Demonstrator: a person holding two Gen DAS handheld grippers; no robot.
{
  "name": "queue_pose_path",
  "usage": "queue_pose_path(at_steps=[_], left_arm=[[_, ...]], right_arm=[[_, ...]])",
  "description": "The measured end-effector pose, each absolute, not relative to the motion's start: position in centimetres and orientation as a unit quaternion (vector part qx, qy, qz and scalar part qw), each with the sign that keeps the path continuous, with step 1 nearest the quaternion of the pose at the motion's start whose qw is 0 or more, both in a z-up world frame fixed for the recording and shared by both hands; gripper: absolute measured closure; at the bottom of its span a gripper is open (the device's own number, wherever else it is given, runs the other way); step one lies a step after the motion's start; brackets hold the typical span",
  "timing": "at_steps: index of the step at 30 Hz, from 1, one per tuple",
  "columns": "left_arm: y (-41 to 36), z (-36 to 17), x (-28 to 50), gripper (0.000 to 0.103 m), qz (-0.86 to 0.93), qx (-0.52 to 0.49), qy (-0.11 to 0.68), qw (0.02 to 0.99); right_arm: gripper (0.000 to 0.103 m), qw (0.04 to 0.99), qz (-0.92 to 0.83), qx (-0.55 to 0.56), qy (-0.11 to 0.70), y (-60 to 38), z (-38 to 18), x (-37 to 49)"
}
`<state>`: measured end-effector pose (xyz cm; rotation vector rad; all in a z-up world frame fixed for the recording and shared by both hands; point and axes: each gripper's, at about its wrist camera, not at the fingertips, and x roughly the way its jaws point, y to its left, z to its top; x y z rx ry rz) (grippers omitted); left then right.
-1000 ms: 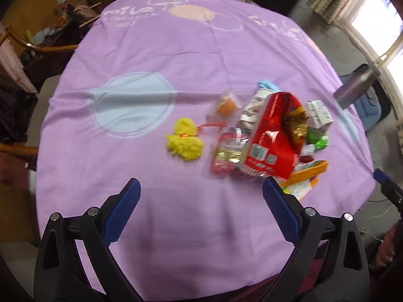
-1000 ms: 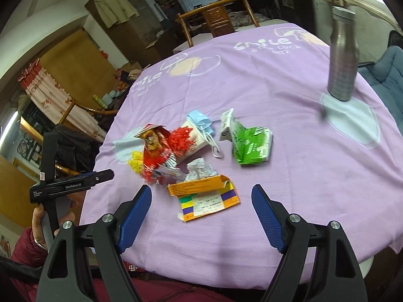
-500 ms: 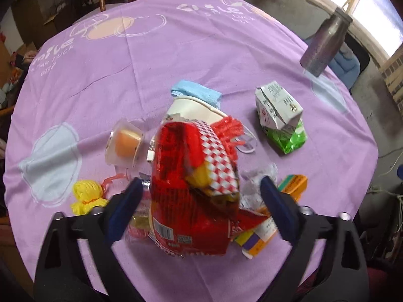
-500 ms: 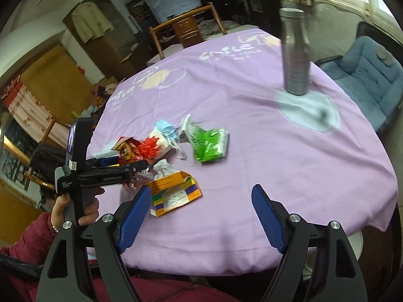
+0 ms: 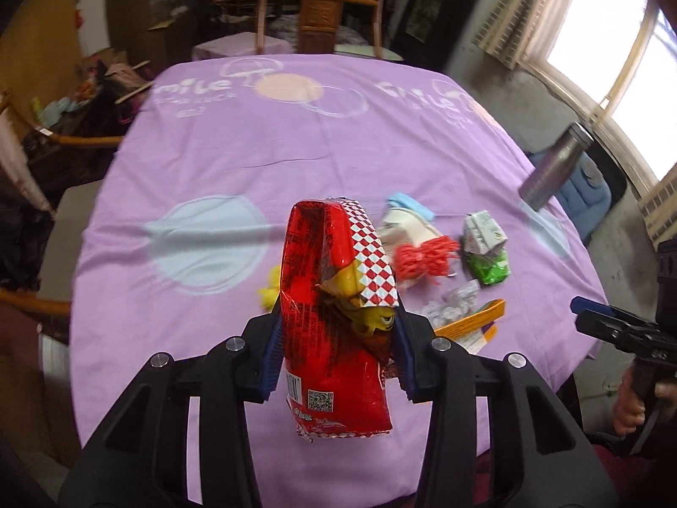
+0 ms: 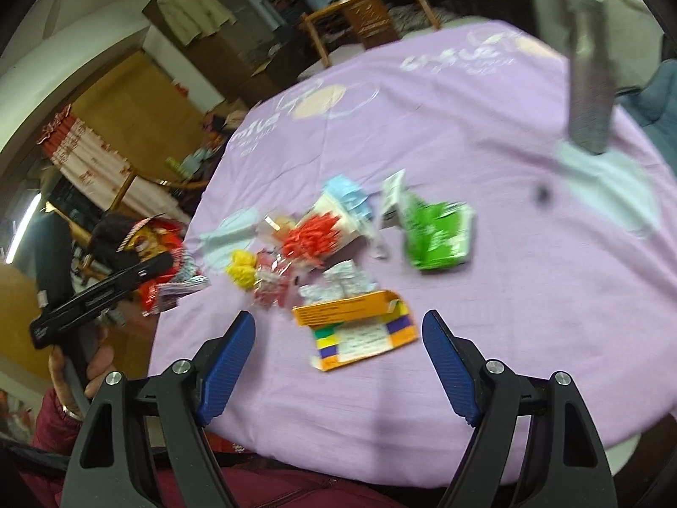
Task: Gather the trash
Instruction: 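Grasp the red checkered snack bag with the left tool, then grasp the crumpled clear plastic wrap with the right tool, then carry the snack bag with the left tool while the right tool carries the wrap, release both into the wastebasket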
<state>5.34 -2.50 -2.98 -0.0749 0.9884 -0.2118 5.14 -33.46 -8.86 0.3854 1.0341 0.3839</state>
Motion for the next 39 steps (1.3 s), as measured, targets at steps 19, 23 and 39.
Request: queue_pose_path(at_steps=[19, 23, 39], left_arm=[[3.1, -2.7, -0.6, 0.059, -0.004, -0.084, 0.487, 0.869], [4.3, -2.2, -1.4, 0.059, 0.013, -0.094, 0.478, 0.873], [16.6, -3.1, -10.5, 0.059, 0.144, -0.176, 0.459, 0.859]], right_arm=[[0.052, 0.821, 0.198, 0.019, 0.536, -25.3, -15.1, 12.6], [0.096, 0.830, 0.215, 0.031, 0.513, -25.4, -13.9, 12.2], [0.096, 0.815, 0.379, 0.039, 0.436, -15.0, -4.3, 8.1]])
